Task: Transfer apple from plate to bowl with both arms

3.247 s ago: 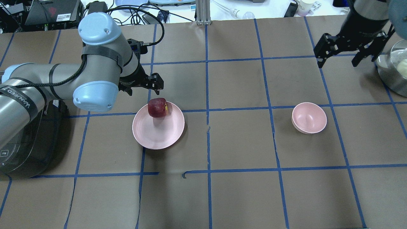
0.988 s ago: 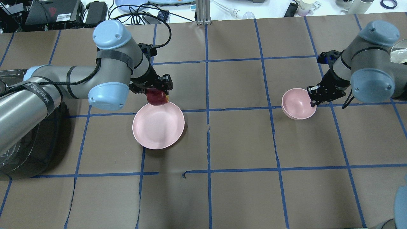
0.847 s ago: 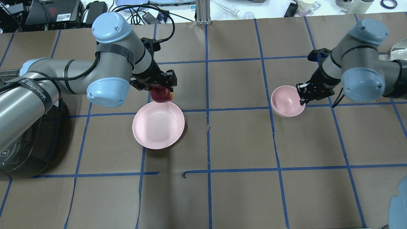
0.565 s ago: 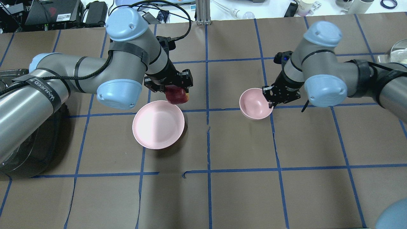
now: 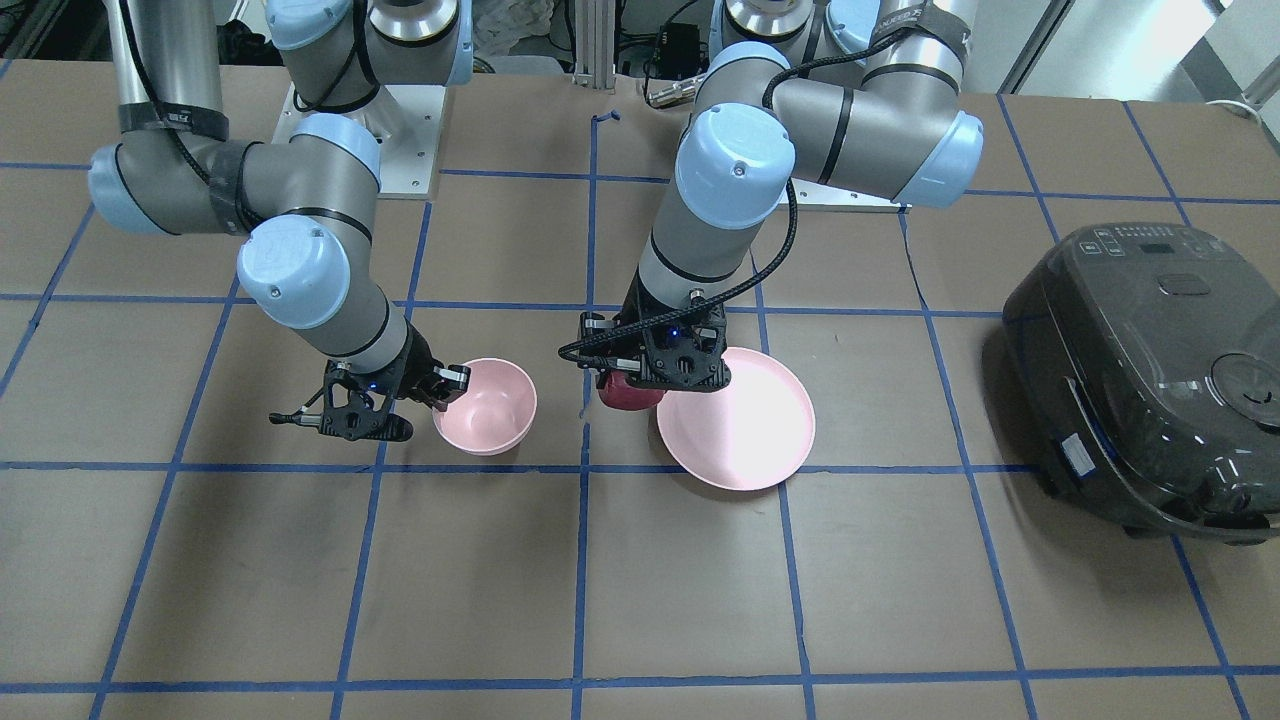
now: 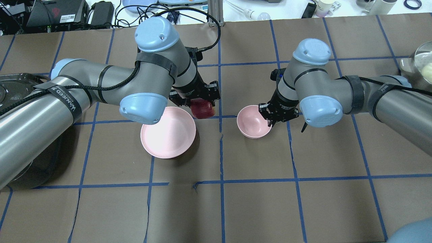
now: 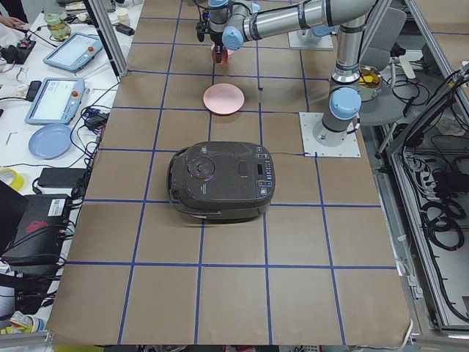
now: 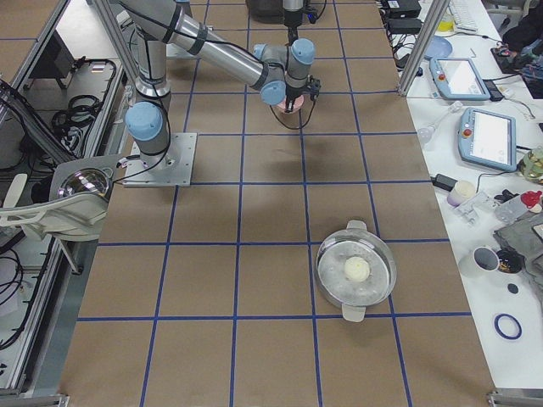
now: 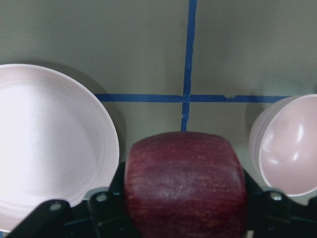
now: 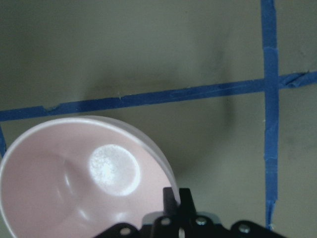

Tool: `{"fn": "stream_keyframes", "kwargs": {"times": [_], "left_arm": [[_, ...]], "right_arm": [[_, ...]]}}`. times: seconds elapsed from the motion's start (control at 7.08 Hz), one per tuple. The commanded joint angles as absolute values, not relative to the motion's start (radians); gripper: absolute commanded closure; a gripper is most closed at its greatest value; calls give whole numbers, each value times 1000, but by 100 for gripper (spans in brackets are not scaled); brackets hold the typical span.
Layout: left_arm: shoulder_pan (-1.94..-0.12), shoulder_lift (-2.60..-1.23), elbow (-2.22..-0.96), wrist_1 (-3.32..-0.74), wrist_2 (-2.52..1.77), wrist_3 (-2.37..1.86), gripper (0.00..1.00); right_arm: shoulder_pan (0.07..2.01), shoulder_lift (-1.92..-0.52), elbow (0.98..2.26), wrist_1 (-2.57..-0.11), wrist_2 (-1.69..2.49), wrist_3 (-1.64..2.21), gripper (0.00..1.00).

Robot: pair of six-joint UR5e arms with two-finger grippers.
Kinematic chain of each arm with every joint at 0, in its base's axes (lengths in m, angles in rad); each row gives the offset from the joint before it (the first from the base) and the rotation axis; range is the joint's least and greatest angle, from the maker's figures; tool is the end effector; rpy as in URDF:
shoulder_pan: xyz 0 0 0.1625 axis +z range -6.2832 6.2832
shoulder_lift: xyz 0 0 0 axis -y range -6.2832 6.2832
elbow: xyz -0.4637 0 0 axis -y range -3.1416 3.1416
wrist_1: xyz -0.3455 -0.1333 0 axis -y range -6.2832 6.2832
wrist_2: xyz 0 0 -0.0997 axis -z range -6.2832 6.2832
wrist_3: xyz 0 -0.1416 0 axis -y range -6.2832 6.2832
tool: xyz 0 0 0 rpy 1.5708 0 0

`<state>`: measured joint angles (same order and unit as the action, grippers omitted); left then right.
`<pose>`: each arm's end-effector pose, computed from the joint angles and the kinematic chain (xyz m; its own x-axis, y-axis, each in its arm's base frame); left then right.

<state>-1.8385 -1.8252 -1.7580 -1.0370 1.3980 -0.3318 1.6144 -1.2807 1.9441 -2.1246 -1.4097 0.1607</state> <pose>-0.2952 -0.4802 0.3339 -0.9800 -0.0520 0.1919 -0.0591 0.9978 -0.0313 0.1772 -0.4814 0.2442 -0.9811 0.1337 -0.1399 0.1151 0.9843 0.1335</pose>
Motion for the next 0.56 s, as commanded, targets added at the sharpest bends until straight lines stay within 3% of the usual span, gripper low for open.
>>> {"fn": "stream_keyframes", "kwargs": {"times": [0.0, 0.14, 0.28, 0.42], "left_arm": [[-1839, -1827, -1752, -1025, 1326, -334, 90], [-1841, -1832, -1759, -1023, 1324, -339, 90], [-1841, -1833, -1753, -1023, 1316, -360, 90], [-1850, -1844, -1758, -1020, 1315, -398, 90]], "right_arm": [[1615, -1272, 1945, -2126, -1416, 161, 58], [1612, -1284, 1931, -2126, -1420, 169, 24], [1608, -1296, 1902, -2108, -1461, 154, 20], [1608, -1358, 1855, -2050, -1536, 153, 9]]}}
